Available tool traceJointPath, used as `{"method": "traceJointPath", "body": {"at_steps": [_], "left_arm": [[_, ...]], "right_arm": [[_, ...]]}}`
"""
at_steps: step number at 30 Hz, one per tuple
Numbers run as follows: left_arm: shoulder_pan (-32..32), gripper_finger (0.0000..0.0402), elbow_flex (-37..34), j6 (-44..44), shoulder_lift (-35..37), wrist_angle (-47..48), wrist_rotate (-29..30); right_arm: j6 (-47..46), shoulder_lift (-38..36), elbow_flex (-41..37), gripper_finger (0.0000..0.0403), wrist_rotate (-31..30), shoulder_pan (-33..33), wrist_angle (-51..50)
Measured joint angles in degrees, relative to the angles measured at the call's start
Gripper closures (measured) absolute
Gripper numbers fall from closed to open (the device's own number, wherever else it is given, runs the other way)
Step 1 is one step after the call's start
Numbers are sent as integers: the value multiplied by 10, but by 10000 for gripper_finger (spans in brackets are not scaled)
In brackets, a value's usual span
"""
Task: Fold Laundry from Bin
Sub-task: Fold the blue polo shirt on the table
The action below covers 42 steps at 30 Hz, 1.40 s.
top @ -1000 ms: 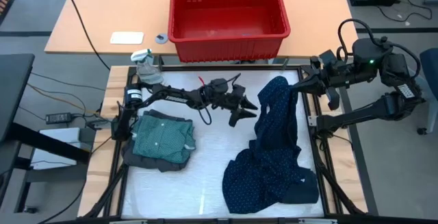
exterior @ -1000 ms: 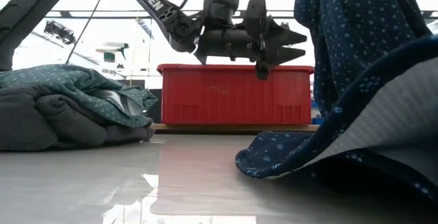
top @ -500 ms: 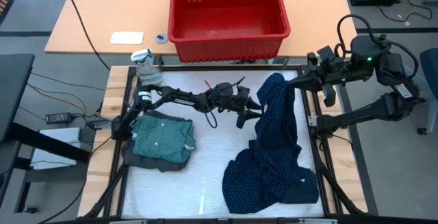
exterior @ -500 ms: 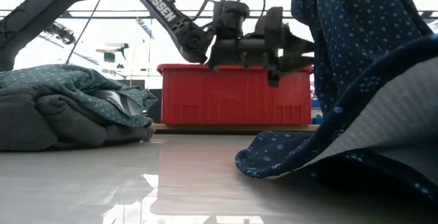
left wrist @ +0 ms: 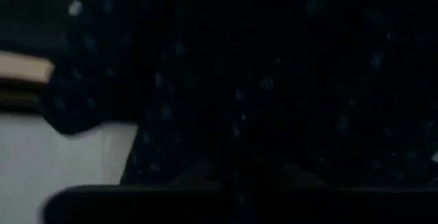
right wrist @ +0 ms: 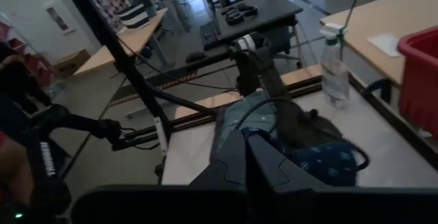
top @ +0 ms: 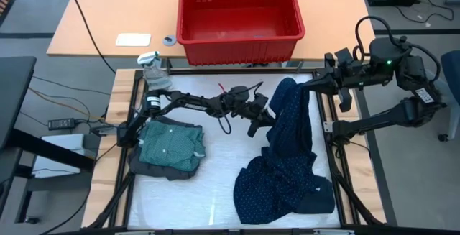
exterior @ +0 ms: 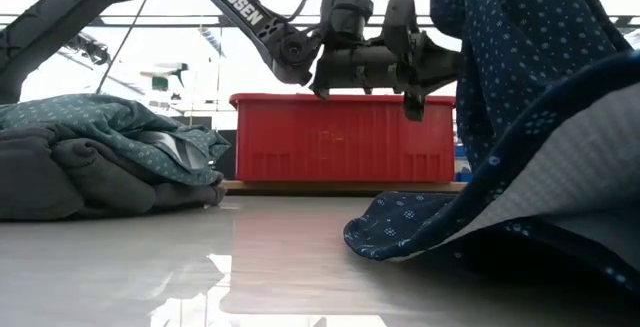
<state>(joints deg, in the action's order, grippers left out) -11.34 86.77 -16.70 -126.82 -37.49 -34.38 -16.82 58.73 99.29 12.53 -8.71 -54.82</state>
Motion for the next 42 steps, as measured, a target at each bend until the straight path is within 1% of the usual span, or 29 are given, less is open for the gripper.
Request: {"method": "traceJointPath", "body": {"at_steps": [1, 2, 5, 8, 11, 14, 16, 19, 21, 24, 29, 32, 34, 36, 38, 40, 42], "left_arm": [[-1, 383, 0, -7, 0, 8, -1], [-2, 390, -1, -16, 2, 13, -1], [-10, 395, -1, -16, 21, 46, 8], [-12, 398, 0, 25, 54, 118, 42], [-10, 399, -1, 89, 104, 230, 92], [-6, 400, -1, 139, 170, 353, 164], [2, 400, -1, 144, 223, 421, 214], [29, 400, 9, 139, 309, 495, 268], [55, 400, 34, 143, 358, 540, 296], [91, 401, 93, 147, 400, 634, 320], [167, 401, 239, 99, 405, 829, 393], [223, 401, 322, 57, 390, 913, 433], [263, 401, 364, 30, 375, 962, 460], [304, 401, 396, 9, 359, 976, 475], [345, 401, 423, -7, 344, 976, 482], [381, 401, 448, -18, 328, 954, 488], [411, 401, 467, -19, 310, 921, 489]], "right_arm": [[1, -3, 0, 402, -6, 0, -3], [1, -6, 0, 402, -9, 0, -9], [1, -17, 0, 402, -9, 0, -30], [-5, -29, 0, 402, -17, 0, -45], [-22, -40, 0, 402, -50, 0, -74], [-31, -45, 0, 402, -77, 0, -115], [-42, -45, 0, 402, -85, 0, -147], [-53, -42, 0, 402, -88, 0, -189], [-55, -37, -2, 402, -101, 0, -206], [-55, -29, -2, 402, -146, 0, -231], [-37, -16, -3, 402, -242, 1, -252], [8, -13, -3, 402, -260, 15, -254], [41, -11, -3, 402, -242, 33, -245], [60, -12, -1, 402, -199, 54, -227], [63, -13, 8, 402, -133, 76, -195], [61, -15, 22, 402, -57, 100, -150], [41, -16, 37, 402, 2, 127, -90]]}}
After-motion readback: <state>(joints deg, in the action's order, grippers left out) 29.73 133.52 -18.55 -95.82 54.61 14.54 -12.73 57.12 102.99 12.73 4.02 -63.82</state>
